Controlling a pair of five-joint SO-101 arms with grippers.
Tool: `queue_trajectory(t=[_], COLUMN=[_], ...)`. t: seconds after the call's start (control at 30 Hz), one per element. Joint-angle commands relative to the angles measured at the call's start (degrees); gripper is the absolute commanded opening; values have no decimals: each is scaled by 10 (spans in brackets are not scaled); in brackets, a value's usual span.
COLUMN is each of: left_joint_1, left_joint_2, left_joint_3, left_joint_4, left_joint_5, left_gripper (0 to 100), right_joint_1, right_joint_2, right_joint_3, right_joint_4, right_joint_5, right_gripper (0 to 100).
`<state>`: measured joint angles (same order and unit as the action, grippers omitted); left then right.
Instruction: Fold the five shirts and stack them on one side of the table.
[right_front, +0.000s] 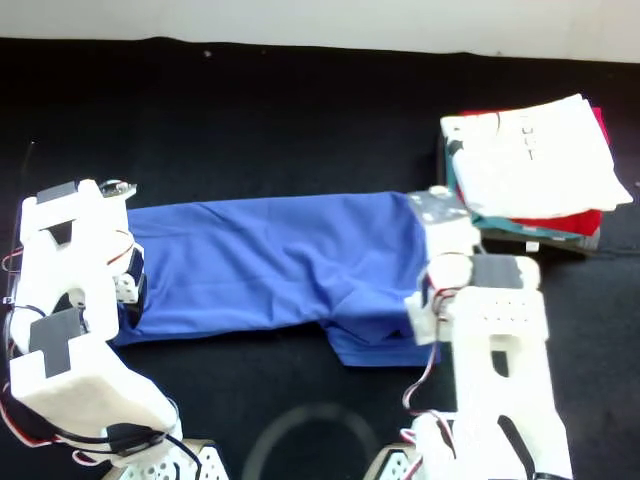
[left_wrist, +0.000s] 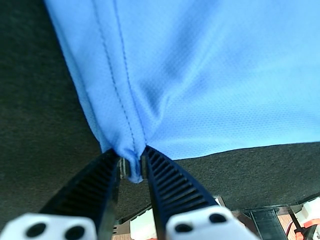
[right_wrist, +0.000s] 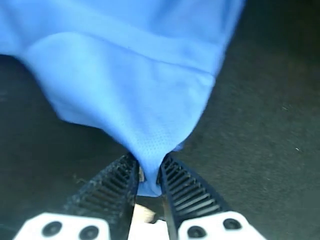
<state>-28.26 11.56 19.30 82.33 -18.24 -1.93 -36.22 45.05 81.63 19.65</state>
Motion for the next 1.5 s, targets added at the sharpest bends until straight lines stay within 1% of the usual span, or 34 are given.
queue_trajectory(t=[0.0, 0.1, 0.23, 0.3, 0.4, 0.43, 0.57, 0.63, 0.77, 0.83, 0.9, 1.0, 1.03, 1.07, 1.1, 1.13, 1.2, 1.27, 1.37, 1.47], left_joint_1=[-4, -2, -3, -4, -5, -6, -6, -6, -12, -14, -14, -11, -9, 0, 10, 22, 46, 62, 67, 64], left_joint_2=[-30, -30, -30, -30, -31, -31, -31, -31, -31, -31, -29, -25, -24, -23, -20, -12, 13, 48, 112, 166], left_joint_3=[-17, -17, -17, -17, -27, -34, -80, -108, -167, -197, -230, -264, -267, -267, -265, -259, -260, -259, -260, -260], left_joint_4=[-2, -2, 1, 2, 3, 6, 48, 64, 99, 114, 122, 125, 121, 118, 109, 100, 84, 51, -10, -56], left_joint_5=[-4, -3, -4, -4, -4, -3, -4, -4, -4, -4, -4, -2, -1, 0, 1, 8, 26, 41, 61, 64], left_gripper=[13, 14, 14, 14, 17, 31, 139, 171, 171, 171, 171, 158, 115, 42, 0, 29, 8, 11, 9, 9], right_joint_1=[29, 24, 24, 23, 23, 22, -9, -34, -65, -83, -116, -181, -201, -217, -230, -240, -255, -267, -286, -304], right_joint_2=[-8, -9, -14, -15, -18, -23, -55, -70, -94, -95, -90, -74, -67, -61, -57, -53, -45, -39, -16, 17], right_joint_3=[21, 45, 46, 28, -23, -44, -113, -136, -153, -147, -121, -59, -36, -15, 4, 20, 41, 52, 55, 53], right_joint_4=[-7, -10, -12, -13, 0, 11, 70, 92, 115, 112, 99, 65, 51, 36, 18, 1, -27, -50, -60, -73], right_joint_5=[53, 75, 77, 76, 74, 74, 74, 74, 67, 33, 13, 13, 11, 11, 11, 10, 10, 10, 10, 10], right_gripper=[6, 26, 173, 203, 190, 190, 190, 190, 190, 187, 183, 140, 128, 118, 113, 109, 108, 108, 111, 111])
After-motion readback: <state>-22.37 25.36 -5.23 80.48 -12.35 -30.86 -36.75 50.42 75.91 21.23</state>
